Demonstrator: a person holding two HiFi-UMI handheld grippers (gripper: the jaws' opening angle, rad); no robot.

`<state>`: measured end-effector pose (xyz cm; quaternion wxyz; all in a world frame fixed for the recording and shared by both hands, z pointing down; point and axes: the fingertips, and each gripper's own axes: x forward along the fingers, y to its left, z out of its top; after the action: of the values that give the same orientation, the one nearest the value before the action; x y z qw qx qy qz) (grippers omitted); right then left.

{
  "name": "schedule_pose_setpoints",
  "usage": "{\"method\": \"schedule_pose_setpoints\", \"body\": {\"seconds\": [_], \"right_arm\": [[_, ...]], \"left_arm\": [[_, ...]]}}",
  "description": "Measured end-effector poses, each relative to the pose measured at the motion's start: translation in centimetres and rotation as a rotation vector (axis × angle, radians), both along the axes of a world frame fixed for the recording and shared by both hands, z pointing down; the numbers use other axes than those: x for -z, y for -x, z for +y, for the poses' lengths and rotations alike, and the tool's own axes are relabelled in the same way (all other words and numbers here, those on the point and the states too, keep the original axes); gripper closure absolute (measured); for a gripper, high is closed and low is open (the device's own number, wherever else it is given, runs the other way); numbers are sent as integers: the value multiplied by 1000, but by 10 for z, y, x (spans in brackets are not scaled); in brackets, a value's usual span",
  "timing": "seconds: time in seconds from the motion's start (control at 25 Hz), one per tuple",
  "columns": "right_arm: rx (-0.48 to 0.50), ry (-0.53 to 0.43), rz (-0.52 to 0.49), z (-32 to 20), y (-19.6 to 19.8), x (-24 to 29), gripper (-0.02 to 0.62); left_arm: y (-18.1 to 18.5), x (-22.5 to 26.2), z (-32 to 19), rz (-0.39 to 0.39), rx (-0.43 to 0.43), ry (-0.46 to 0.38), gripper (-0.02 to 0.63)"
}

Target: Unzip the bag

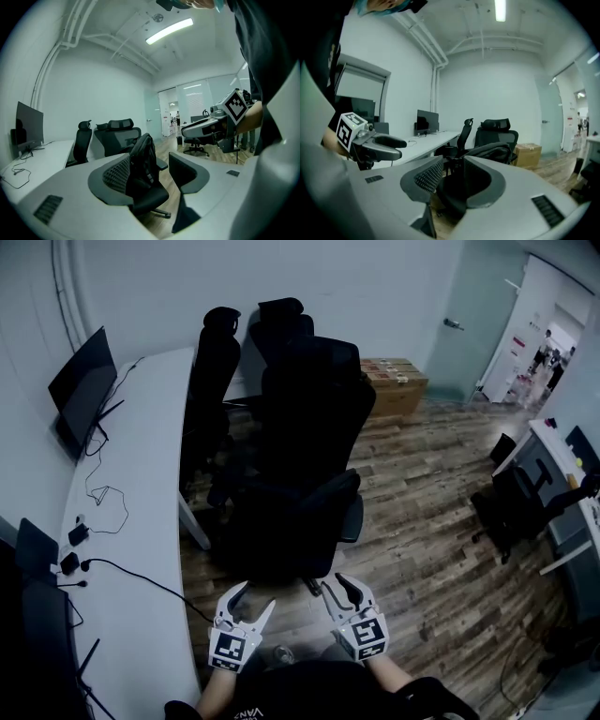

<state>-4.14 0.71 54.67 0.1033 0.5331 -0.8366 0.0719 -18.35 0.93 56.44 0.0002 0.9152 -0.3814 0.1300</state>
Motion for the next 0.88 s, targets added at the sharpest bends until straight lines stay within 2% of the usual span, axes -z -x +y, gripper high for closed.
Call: {"method": "schedule_pose_setpoints", "body": {"seconds": [0.12,0.32,0.56,0.88], "right_arm": [[26,-23,108,-10,15,-9,479],[73,-35,199,-32,36,-26,479],[144,-60,315,-81,53,-44,462],[255,-110,543,-146,71,-77,446]], "left_arm": [[10,-8,-9,-2,-3,15,345],[16,-18,-17,7,-1,36,334],[23,-19,-35,7,27,20,326],[30,-27,-68,9,65,31,318]]}}
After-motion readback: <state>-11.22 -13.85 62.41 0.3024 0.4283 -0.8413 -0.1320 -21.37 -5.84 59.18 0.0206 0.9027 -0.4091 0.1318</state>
